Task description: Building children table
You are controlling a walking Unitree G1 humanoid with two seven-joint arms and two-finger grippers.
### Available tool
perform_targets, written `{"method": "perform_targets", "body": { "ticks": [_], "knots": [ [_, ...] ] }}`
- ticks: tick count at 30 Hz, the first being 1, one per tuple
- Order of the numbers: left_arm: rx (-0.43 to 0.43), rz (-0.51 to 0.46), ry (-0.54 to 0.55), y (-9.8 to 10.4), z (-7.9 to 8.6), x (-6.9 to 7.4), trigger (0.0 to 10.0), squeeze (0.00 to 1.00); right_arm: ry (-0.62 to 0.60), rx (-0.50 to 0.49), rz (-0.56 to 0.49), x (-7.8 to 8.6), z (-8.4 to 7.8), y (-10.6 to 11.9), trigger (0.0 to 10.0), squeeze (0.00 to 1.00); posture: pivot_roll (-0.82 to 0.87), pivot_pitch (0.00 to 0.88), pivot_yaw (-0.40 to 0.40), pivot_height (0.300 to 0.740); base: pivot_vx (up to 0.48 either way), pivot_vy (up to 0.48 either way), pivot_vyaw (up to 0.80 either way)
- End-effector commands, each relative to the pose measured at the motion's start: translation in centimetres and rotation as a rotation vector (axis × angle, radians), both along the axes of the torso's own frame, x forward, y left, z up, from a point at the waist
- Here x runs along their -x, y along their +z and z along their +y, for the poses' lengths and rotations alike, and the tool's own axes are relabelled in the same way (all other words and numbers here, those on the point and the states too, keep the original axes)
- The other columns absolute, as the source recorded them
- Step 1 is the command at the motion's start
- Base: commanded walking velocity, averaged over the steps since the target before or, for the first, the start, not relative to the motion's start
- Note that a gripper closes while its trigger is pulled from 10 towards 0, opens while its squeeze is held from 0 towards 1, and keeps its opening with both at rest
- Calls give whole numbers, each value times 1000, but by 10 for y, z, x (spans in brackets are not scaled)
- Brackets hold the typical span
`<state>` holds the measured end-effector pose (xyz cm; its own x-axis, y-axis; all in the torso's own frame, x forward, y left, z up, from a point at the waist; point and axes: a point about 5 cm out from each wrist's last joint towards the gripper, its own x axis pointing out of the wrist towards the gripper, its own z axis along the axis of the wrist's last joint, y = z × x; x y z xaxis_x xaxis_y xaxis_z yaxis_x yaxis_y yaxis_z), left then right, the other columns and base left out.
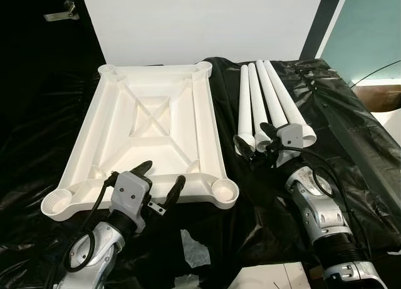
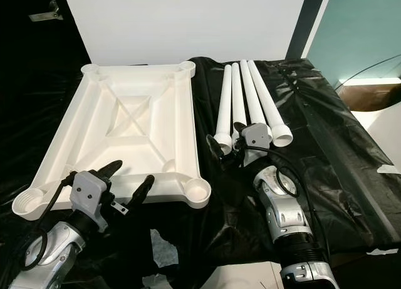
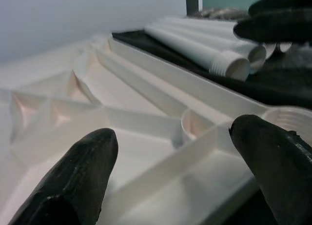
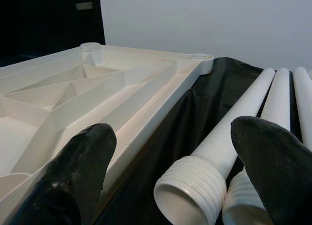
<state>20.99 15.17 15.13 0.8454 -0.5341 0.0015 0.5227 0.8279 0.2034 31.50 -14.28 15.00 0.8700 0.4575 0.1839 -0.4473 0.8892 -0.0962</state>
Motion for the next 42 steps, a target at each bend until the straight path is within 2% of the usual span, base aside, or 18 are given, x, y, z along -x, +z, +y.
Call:
{"method": "perform_targets", "body": {
  "ticks": [1,3,6,10,11,16,17,18,19,20,22,23,28,30,34,37,42],
  "knots": [
    [-8,50,-95,-4,-6,7,10000,0,5,5,10,-1,0,-1,10000,0,156,77,-34,740,0,0,0],
    [-48,94,-148,-10,-7,11,10000,0,6,4,11,0,2,-2,10000,0,155,75,-32,740,0,0,0],
    [-57,108,-153,-12,-7,9,10000,0,8,3,11,0,3,-2,10000,0,152,73,-29,740,0,0,0],
    [-121,140,-174,-20,-6,6,10000,0,9,3,3,-1,5,0,10000,0,150,66,-27,740,0,0,0],
    [-159,154,-184,-24,-6,4,10000,0,7,2,0,-3,5,1,10000,0,151,66,-28,740,0,0,0],
    [-200,169,-204,-28,-7,3,10000,0,6,1,-3,-4,5,2,10000,0,151,66,-28,740,0,0,0],
    [-210,210,-219,-32,-8,2,10000,0,4,-1,-6,-6,6,3,10000,0,149,64,-28,740,0,0,0],
    [-213,259,-247,-35,-10,1,7333,0,6,-3,-9,-6,7,4,10000,0,146,61,-25,740,0,0,0],
    [-213,259,-247,-35,-10,1,7333,0,6,-3,-9,-6,7,4,10000,0,146,61,-25,740,0,0,0],
    [-261,301,-276,-38,-10,-2,2745,0,8,-6,-13,-6,9,5,10000,0,139,60,-18,740,0,0,0],
    [-322,348,-312,-41,-9,-4,3333,0,9,-9,-17,-5,10,6,10000,0,138,60,-12,740,0,0,0],
    [-354,363,-329,-42,-7,-4,0,0,8,-11,-17,-4,10,6,10000,0,138,60,-9,740,0,0,0],
    [-383,379,-337,-44,-5,-5,0,0,5,-14,-15,-4,10,5,10000,0,137,60,-2,740,0,0,0],
    [-459,385,-352,-44,0,-7,0,0,-2,-24,-13,-3,11,4,10000,0,133,60,8,740,0,0,0],
    [-478,390,-368,-41,2,-4,0,0,-12,-29,-11,-2,11,3,10000,0,132,63,11,740,0,0,0],
    [-531,431,-424,-41,2,10,0,0,-37,-33,1,-3,6,1,10000,0,135,67,8,740,0,0,0],
    [-563,449,-465,-42,0,19,0,0,-46,-43,12,-5,5,2,10000,0,139,71,6,740,0,0,0]
  ]
}}
